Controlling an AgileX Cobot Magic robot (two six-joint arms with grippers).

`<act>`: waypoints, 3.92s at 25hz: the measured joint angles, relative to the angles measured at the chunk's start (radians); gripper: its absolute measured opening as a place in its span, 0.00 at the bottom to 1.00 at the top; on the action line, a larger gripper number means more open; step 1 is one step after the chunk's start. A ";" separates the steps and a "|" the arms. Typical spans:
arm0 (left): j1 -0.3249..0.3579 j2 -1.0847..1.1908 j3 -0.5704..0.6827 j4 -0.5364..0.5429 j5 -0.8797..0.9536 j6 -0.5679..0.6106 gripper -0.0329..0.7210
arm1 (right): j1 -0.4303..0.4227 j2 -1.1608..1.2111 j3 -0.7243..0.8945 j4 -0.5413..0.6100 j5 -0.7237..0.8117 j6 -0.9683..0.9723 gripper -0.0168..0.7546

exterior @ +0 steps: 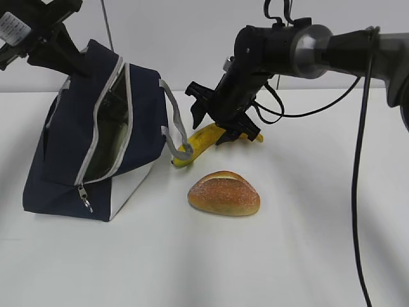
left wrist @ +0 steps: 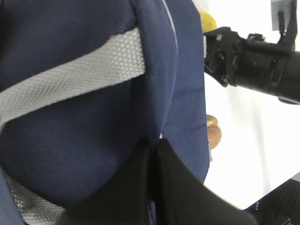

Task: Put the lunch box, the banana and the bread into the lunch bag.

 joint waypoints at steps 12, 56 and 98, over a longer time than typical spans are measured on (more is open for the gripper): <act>0.000 0.000 0.000 0.000 0.000 0.000 0.04 | 0.011 0.086 -0.065 0.038 -0.046 0.010 0.61; 0.000 0.000 0.000 -0.014 0.000 0.000 0.04 | -0.042 0.091 -0.843 -0.157 0.476 -0.540 0.44; 0.048 0.001 0.000 -0.054 0.000 0.000 0.04 | 0.193 0.034 -0.454 0.331 0.466 -0.805 0.44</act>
